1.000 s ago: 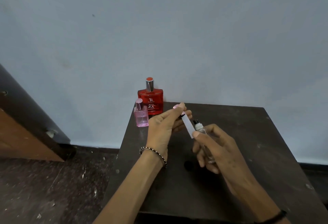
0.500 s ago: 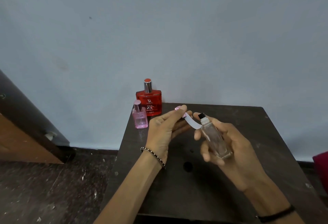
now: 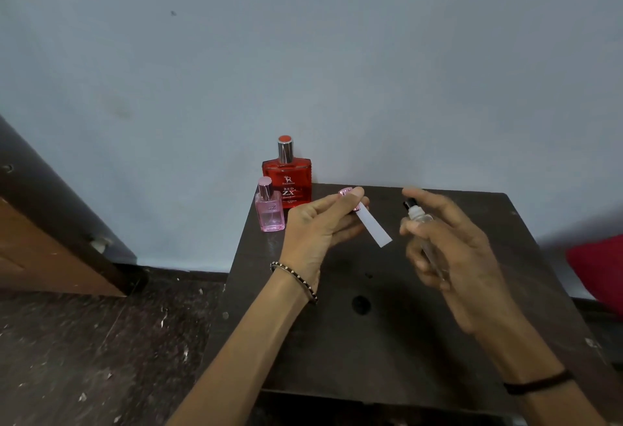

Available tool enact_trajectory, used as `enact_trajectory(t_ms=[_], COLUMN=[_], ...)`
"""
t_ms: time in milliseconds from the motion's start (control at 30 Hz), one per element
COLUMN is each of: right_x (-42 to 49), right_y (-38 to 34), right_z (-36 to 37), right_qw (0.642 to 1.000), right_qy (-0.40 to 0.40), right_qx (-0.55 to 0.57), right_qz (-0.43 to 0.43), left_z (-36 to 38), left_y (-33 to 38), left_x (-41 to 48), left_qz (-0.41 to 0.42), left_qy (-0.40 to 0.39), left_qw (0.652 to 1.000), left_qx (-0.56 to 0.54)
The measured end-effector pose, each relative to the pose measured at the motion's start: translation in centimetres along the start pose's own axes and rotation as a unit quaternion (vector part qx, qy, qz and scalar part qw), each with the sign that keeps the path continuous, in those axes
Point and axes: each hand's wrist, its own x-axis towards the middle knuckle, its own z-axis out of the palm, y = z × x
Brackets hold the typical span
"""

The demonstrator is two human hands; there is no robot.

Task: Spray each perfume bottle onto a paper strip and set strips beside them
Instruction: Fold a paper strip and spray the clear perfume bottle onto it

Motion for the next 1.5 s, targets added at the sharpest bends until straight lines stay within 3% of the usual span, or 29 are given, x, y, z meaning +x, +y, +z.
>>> enact_trajectory(t_ms=[67,167,333,733,1033,1500], right_x=[-0.2,-0.4,-0.5,-0.4,-0.4,-0.7], right_y=[0.3,0.6,1.2,2.2,2.4,1.2], right_z=[-0.1,0.2,1.4,1.7,2.0,0.9], right_qw=[0.993,0.944,0.899,0.854,0.840,0.872], right_qy=[0.018,0.032,0.000,-0.045,-0.043,0.056], right_qx=[-0.116,-0.319,-0.420,-0.488,-0.510,-0.449], right_qz=[-0.031,-0.075,-0.124,-0.173,-0.179,-0.188], left_z=[0.1,0.3,0.7,0.4,0.2,-0.2], left_y=[0.0,-0.3,-0.5,-0.4,-0.7,-0.5], left_x=[-0.1,-0.2,-0.2,0.0,0.2,0.5], left_qz=[-0.007,-0.019,-0.042,-0.079,-0.097,-0.085], left_qy=[-0.009,-0.023,-0.032,-0.014,-0.010,-0.025], left_qw=[1.000,0.999,0.999,0.996,0.994,0.995], left_qx=[0.009,0.023,0.002,-0.025,-0.038,-0.035])
